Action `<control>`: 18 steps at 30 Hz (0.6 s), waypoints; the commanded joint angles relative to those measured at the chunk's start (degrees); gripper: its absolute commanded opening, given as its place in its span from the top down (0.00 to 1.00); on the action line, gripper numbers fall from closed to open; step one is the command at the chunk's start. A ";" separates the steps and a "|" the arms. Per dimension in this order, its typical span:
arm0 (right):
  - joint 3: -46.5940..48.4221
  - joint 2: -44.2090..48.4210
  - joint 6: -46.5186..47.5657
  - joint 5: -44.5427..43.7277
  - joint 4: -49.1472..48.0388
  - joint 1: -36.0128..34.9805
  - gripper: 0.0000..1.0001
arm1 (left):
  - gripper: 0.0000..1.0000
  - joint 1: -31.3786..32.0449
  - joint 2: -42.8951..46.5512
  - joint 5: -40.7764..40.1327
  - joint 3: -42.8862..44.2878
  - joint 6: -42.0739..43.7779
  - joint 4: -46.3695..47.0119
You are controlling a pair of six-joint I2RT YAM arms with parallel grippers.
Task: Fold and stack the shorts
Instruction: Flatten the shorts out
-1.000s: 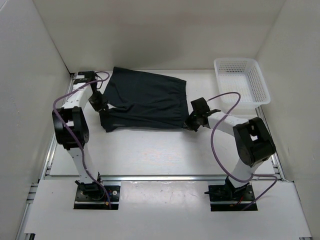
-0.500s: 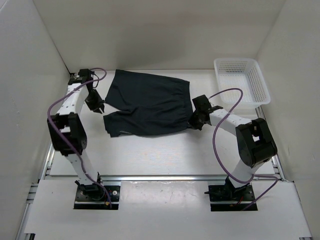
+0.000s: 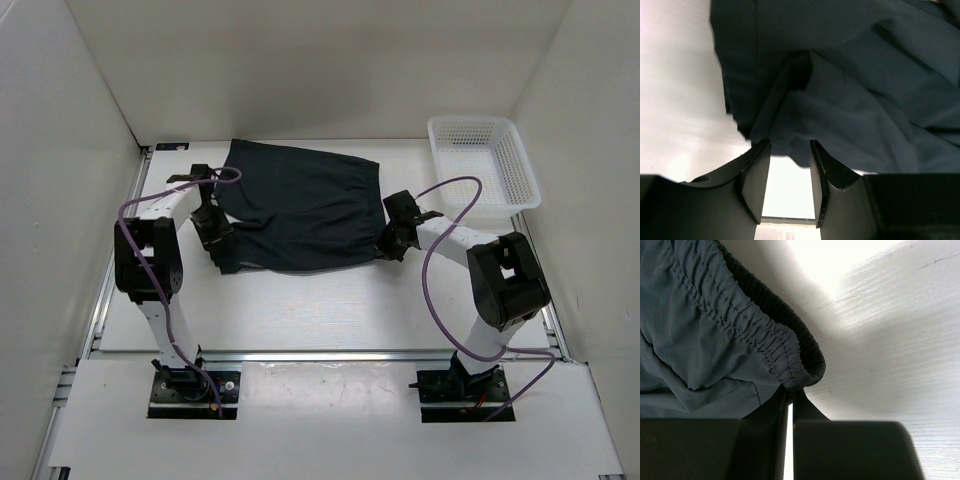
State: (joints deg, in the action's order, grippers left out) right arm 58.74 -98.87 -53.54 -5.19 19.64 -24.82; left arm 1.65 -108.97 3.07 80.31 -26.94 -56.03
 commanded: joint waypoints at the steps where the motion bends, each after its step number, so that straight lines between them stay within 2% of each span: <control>1: 1.99 -0.27 0.72 -0.35 0.49 0.03 1.00 | 0.52 0.37 0.16 -0.69 2.22 0.57 1.54; 7: 1.99 -0.27 0.72 -0.35 0.49 0.03 1.00 | 0.53 0.37 -2.38 -1.23 2.22 0.57 2.07; 10: 1.99 -0.80 0.72 0.18 1.01 0.03 1.00 | 0.57 0.37 -2.91 -1.23 2.22 0.57 2.07; 12: 1.99 -0.80 0.72 0.18 1.02 0.03 1.00 | 0.69 0.37 -2.92 -1.23 2.22 0.57 2.07; 13: 1.99 -0.80 0.72 0.18 1.02 0.03 1.00 | 0.87 0.37 -2.39 -1.23 2.22 0.57 2.07; 14: 1.99 -0.80 0.72 0.18 1.02 0.03 1.00 | 0.90 0.37 -2.39 -1.23 2.22 0.57 2.07; 18: 1.99 -0.80 0.72 0.18 1.02 0.03 1.00 | 0.90 0.37 -0.38 -2.36 2.22 0.57 2.07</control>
State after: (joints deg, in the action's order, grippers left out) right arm 58.74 -99.13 -53.54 -5.10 19.68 -24.82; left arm 1.74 -112.29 2.07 80.73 -26.57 -54.81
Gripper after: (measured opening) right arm 0.020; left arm 0.112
